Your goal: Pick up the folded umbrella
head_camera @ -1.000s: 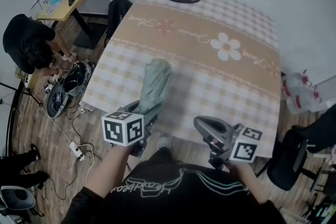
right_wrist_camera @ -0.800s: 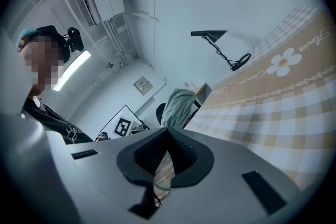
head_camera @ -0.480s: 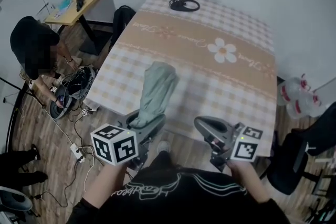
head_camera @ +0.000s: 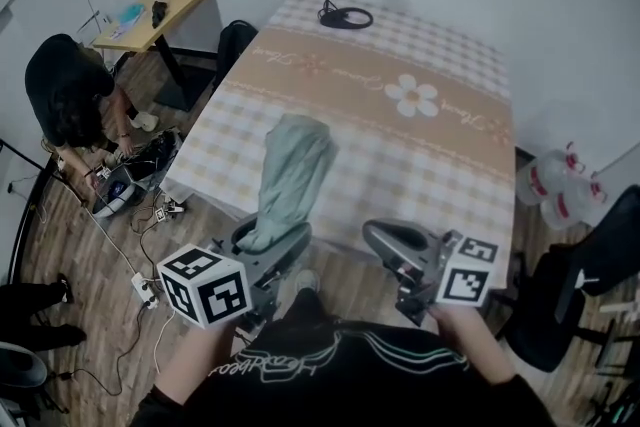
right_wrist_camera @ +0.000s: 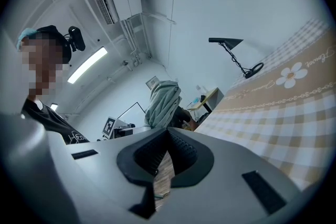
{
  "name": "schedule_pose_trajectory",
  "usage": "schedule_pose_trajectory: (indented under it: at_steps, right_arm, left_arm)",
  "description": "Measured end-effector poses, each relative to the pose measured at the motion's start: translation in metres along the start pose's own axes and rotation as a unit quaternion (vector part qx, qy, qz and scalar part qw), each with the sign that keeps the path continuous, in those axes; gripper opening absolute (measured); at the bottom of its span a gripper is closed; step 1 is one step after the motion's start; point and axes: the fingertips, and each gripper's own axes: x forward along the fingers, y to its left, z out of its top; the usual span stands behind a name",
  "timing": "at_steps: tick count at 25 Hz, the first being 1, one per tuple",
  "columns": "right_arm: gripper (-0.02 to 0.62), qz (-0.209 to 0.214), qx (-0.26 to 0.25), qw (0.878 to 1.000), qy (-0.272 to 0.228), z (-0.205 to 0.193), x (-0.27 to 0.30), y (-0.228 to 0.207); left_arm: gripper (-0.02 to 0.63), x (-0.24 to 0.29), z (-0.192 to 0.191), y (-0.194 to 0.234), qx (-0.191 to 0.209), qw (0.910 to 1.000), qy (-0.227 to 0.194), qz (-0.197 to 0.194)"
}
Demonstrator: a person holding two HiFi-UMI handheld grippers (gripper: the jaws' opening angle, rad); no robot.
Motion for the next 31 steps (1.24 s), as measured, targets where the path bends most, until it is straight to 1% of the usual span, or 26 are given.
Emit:
schedule_pose_trajectory:
  at_steps: [7, 12, 15, 25, 31]
  right_arm:
    - [0.011, 0.000, -0.022, 1.000, 0.003, -0.007, -0.020, 0.018]
    - [0.011, 0.003, -0.029, 1.000, 0.002, -0.008, -0.031, 0.024]
    - [0.011, 0.006, -0.031, 1.000, 0.001, -0.008, -0.035, 0.027]
    - [0.011, 0.017, -0.042, 0.999, 0.002, -0.003, -0.042, 0.032]
    - [0.011, 0.019, -0.045, 0.999, 0.001, -0.001, -0.046, 0.032]
  left_arm:
    - [0.259, -0.008, -0.011, -0.027, 0.003, 0.9999, -0.007, -0.008]
    - [0.259, -0.008, -0.015, -0.041, 0.011, 0.9998, -0.013, -0.011]
    - [0.259, -0.009, -0.019, -0.047, 0.006, 0.9998, -0.012, -0.014]
    - [0.259, -0.009, -0.015, -0.059, 0.019, 0.9996, -0.018, -0.009]
    - [0.259, -0.006, -0.017, -0.064, 0.018, 0.9996, -0.017, -0.010]
